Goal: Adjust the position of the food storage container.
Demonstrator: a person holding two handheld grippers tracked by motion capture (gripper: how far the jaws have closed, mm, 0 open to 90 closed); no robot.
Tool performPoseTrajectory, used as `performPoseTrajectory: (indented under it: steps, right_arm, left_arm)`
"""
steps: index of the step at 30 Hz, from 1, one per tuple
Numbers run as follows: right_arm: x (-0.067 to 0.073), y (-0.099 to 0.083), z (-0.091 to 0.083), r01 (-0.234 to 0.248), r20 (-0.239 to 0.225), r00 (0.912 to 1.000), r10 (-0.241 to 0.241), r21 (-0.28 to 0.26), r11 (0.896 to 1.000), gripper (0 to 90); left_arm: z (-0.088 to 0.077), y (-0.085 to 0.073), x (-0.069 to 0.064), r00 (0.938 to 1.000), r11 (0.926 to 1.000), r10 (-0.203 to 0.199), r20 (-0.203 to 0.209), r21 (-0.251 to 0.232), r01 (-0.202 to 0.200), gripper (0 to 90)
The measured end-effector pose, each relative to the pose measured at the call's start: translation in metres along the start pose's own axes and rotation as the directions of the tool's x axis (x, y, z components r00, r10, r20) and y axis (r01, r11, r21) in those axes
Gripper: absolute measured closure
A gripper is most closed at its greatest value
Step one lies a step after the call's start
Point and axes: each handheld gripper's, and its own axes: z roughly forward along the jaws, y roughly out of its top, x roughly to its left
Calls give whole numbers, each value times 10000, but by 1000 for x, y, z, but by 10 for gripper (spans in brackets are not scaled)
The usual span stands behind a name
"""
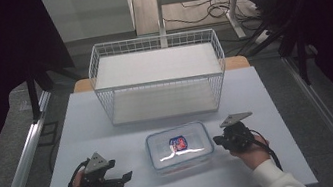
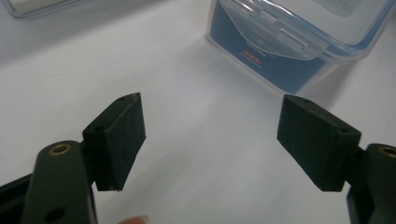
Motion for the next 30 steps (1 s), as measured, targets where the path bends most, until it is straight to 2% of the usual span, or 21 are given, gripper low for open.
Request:
performPoseTrajectory:
  steps: [7, 8, 14, 21, 24, 30]
  right_arm:
    - [4, -1, 4, 114, -210, 9997, -112, 74, 9999, 892]
    - [6, -1, 5, 274, -144, 9995, -272, 142, 9995, 892]
    - [8, -2, 5, 212, -251, 9995, -207, 213, 9995, 892]
    - [21, 0, 9, 471, -552, 9974, -458, 208, 9987, 892]
    - [25, 2, 11, 640, -601, 9962, -628, 184, 9978, 892]
    - [31, 4, 14, 701, -794, 9945, -689, 128, 9975, 892]
  left_arm:
    - [-2, 1, -4, 9999, 9997, 164, 2, -190, -164, 236]
    - [-1, 1, -3, 9999, 9997, 152, -6, -171, -153, 235]
    - [-2, 1, -1, 10000, 9998, 21, 6, -188, -21, 235]
    - [-2, 0, 1, 9999, 9997, -108, 71, -209, 110, 235]
    - [-4, 1, 0, 9999, 9993, -109, 44, -367, 111, 237]
    - [-5, 1, 0, 9999, 9987, -130, 40, -502, 132, 238]
